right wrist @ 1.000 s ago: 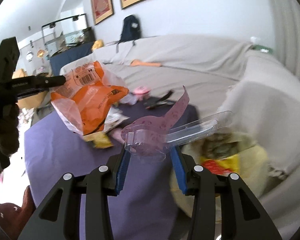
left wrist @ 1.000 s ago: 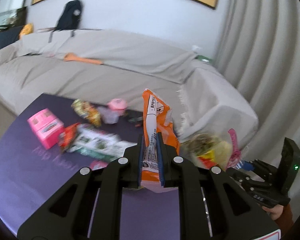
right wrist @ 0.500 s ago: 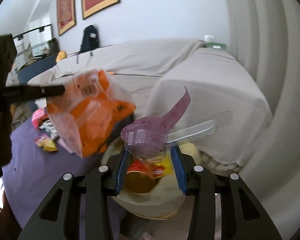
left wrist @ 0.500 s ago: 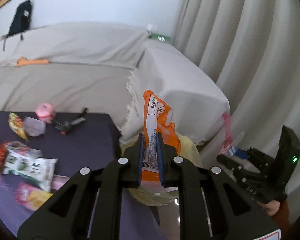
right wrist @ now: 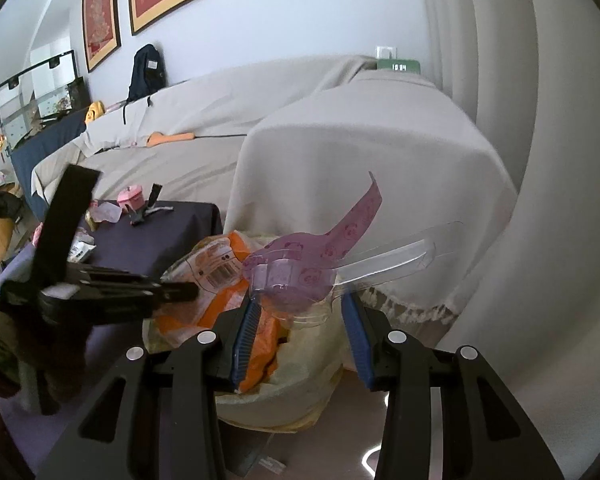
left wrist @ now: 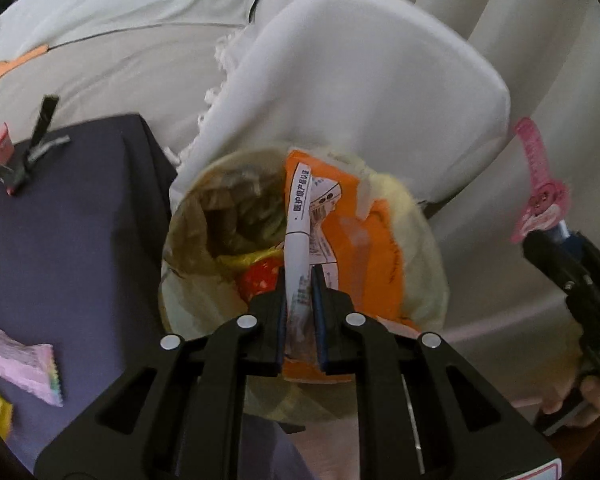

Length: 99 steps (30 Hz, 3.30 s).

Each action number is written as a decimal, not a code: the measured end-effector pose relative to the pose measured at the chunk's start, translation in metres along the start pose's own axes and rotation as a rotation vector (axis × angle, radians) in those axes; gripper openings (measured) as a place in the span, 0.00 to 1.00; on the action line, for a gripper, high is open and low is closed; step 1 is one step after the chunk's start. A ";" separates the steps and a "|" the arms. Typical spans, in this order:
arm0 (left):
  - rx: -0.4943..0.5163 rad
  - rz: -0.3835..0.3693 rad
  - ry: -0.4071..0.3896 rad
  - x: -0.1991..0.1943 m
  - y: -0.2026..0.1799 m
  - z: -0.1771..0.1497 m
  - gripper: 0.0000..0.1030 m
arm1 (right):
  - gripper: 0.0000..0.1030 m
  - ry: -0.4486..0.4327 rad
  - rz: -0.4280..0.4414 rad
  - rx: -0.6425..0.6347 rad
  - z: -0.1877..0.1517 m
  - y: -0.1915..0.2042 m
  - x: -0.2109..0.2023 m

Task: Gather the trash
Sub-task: 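Carry the orange bag and pink plastic to the bin while both tools open to drop them, then grasp the yellow-green snack wrapper with the left tool while the right tool moves toward the black clip, then close the right tool on the black clip while the left tool lifts the wrapper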

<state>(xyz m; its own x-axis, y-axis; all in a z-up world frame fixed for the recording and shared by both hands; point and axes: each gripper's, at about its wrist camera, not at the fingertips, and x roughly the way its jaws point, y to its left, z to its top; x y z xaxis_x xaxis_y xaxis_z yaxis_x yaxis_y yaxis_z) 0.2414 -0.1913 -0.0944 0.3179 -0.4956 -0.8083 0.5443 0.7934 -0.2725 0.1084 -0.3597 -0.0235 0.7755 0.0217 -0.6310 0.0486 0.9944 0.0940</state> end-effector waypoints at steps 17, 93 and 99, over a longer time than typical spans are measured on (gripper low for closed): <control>-0.103 0.131 -0.239 -0.115 0.064 -0.010 0.54 | 0.38 0.281 0.136 -0.132 -0.019 0.075 0.130; -0.352 0.179 -0.218 -0.216 0.291 -0.032 0.39 | 0.71 0.224 0.197 -0.167 0.092 0.264 0.235; -0.276 0.252 -0.291 -0.235 0.273 -0.067 0.41 | 0.71 0.231 0.187 -0.169 0.109 0.283 0.276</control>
<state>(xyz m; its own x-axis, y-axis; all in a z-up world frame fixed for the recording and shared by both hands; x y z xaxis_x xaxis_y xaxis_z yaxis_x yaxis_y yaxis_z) 0.2633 0.1661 -0.0135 0.6392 -0.3226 -0.6981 0.2082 0.9465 -0.2467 0.4045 -0.0832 -0.0869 0.5968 0.2085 -0.7748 -0.2009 0.9737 0.1073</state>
